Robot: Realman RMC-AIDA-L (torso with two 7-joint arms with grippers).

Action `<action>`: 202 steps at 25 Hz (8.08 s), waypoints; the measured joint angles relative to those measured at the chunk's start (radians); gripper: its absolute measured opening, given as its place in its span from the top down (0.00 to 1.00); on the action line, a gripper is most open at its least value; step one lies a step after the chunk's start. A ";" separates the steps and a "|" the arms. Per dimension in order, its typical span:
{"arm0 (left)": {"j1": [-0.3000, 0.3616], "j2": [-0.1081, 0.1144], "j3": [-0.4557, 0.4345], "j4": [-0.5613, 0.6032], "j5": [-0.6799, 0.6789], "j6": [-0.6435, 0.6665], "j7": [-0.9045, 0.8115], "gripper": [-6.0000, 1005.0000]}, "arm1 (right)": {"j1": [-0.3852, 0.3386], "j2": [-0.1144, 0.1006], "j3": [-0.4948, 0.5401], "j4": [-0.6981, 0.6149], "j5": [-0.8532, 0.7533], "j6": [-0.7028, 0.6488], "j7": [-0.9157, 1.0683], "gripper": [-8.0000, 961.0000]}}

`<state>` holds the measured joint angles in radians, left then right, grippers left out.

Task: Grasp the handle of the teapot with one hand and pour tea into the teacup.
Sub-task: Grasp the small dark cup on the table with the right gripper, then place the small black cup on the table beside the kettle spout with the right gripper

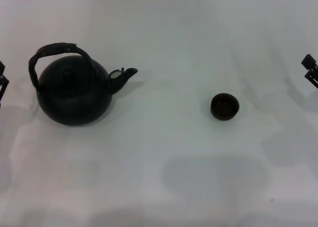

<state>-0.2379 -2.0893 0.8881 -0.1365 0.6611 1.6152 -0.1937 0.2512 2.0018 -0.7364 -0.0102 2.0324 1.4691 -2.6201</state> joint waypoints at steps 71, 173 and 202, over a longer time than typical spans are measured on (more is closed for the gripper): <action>0.005 0.002 0.000 -0.009 0.000 0.003 -0.001 0.23 | 0.035 0.000 -0.669 -0.751 -0.494 -0.294 0.622 0.12; 0.005 0.002 0.002 -0.009 0.010 0.002 -0.001 0.23 | 0.161 0.010 -0.997 -0.821 -0.421 -0.507 0.695 0.21; 0.008 0.003 0.002 -0.010 0.025 0.008 -0.001 0.23 | 0.188 0.012 -1.229 -0.780 -0.273 -0.774 0.729 0.16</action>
<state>-0.2297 -2.0860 0.8896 -0.1461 0.6865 1.6230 -0.1948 0.4388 2.0142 -1.9656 -0.7906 1.7597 0.6949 -1.8916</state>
